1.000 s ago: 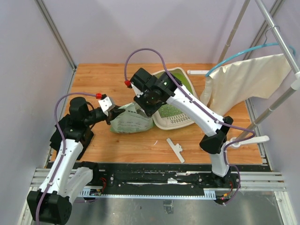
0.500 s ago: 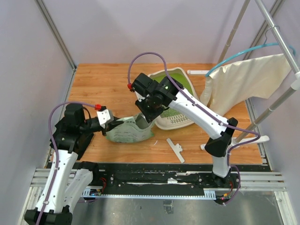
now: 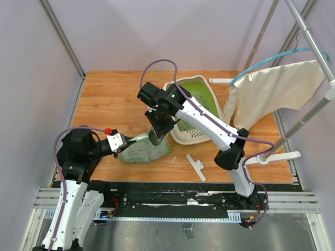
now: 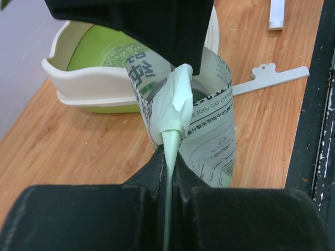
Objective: Fill the litter box with clean litter
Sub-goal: 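Scoop the cat litter from the cat litter bag.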
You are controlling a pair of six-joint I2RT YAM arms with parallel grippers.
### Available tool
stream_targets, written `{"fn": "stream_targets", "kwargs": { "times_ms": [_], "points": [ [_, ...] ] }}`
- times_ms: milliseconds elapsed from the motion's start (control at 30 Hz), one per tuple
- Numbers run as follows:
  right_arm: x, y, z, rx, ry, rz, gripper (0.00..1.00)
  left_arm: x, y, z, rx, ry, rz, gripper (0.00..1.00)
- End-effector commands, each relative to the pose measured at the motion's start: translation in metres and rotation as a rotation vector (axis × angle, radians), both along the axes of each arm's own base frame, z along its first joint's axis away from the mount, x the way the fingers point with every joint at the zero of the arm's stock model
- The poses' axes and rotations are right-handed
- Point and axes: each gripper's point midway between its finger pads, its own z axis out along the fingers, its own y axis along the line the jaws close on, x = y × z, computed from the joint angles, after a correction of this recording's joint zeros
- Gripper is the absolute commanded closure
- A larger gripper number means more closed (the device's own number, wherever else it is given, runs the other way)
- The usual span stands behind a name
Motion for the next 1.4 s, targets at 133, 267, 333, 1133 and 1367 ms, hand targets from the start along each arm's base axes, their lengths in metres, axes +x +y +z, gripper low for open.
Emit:
{"fn": "stream_targets", "kwargs": {
  "times_ms": [133,267,333,1133,1367],
  "points": [
    [0.018,-0.010,-0.069,-0.217,0.053,-0.048,0.99,0.005,-0.004,0.026,-0.009,-0.180,-0.036,1.00],
    [0.016,0.005,-0.090,-0.209,0.113,-0.009,0.99,0.009,-0.003,0.016,-0.003,-0.159,-0.025,1.00],
    [0.013,0.012,-0.100,-0.191,0.157,0.023,0.99,0.011,-0.002,0.012,0.001,-0.153,-0.020,0.99],
    [0.028,-0.008,0.029,0.681,0.396,-0.072,0.99,0.032,-0.004,0.051,-0.135,-0.276,0.039,0.99],
    [0.030,-0.042,0.035,0.680,0.365,-0.169,0.99,0.032,-0.006,0.062,-0.114,-0.307,0.010,1.00]
  ]
}}
